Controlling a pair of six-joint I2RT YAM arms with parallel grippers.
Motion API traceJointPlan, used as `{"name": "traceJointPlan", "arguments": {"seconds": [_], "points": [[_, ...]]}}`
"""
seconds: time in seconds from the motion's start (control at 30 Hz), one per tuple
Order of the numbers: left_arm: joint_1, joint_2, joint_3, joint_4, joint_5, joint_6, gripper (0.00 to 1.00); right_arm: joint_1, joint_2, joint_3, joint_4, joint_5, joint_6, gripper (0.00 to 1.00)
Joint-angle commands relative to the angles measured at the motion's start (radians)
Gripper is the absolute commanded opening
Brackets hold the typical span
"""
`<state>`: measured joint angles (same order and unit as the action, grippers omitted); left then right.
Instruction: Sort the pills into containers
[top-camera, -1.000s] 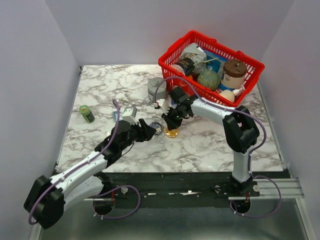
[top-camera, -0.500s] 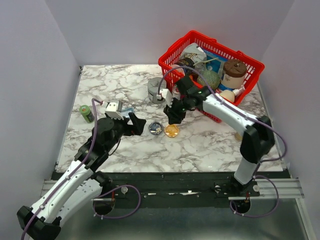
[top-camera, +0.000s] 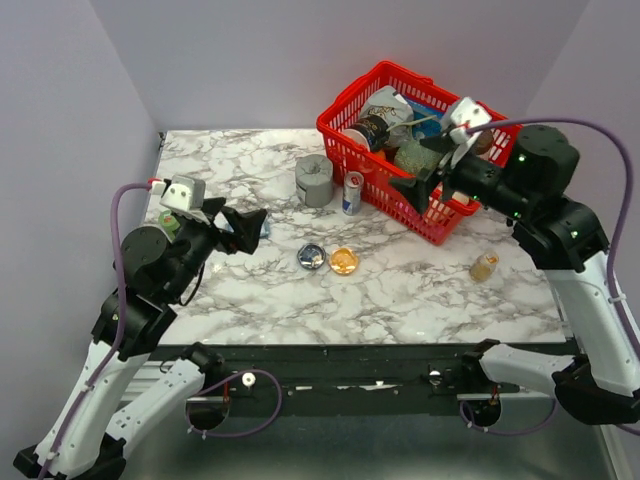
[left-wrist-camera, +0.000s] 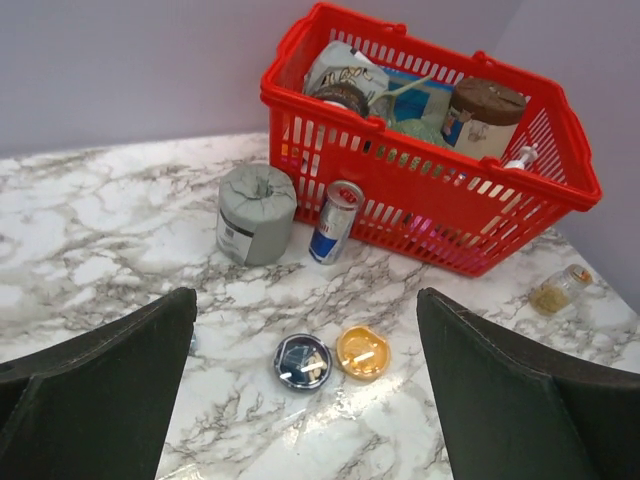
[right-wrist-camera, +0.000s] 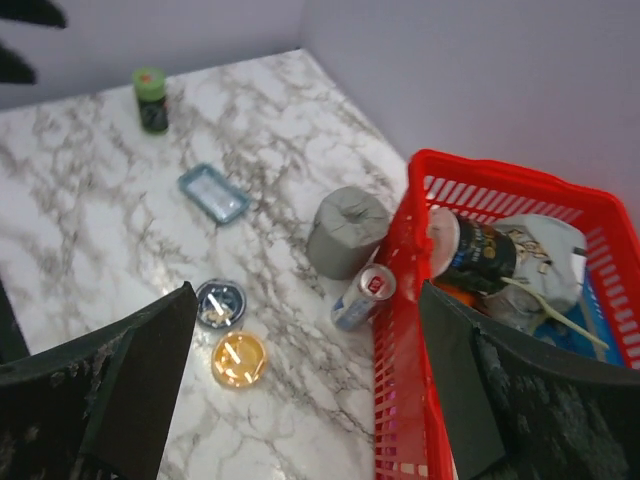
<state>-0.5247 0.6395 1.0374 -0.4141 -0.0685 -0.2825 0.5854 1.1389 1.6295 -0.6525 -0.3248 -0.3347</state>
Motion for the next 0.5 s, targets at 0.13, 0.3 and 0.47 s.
{"name": "traceJointPlan", "arguments": {"seconds": [0.13, 0.3, 0.47], "points": [[0.003, -0.008, 0.043, -0.092, 0.026, 0.059, 0.99, -0.110, -0.057, 0.030, 0.037, 0.087, 0.224, 1.00], [0.005, 0.002, 0.039, -0.069, 0.032, 0.055, 0.99, -0.121, -0.080, -0.013, 0.053, 0.102, 0.226, 1.00], [0.003, 0.008, 0.036, -0.068, 0.027, 0.065, 0.99, -0.136, -0.080, -0.022, 0.059, 0.069, 0.229, 1.00]]}}
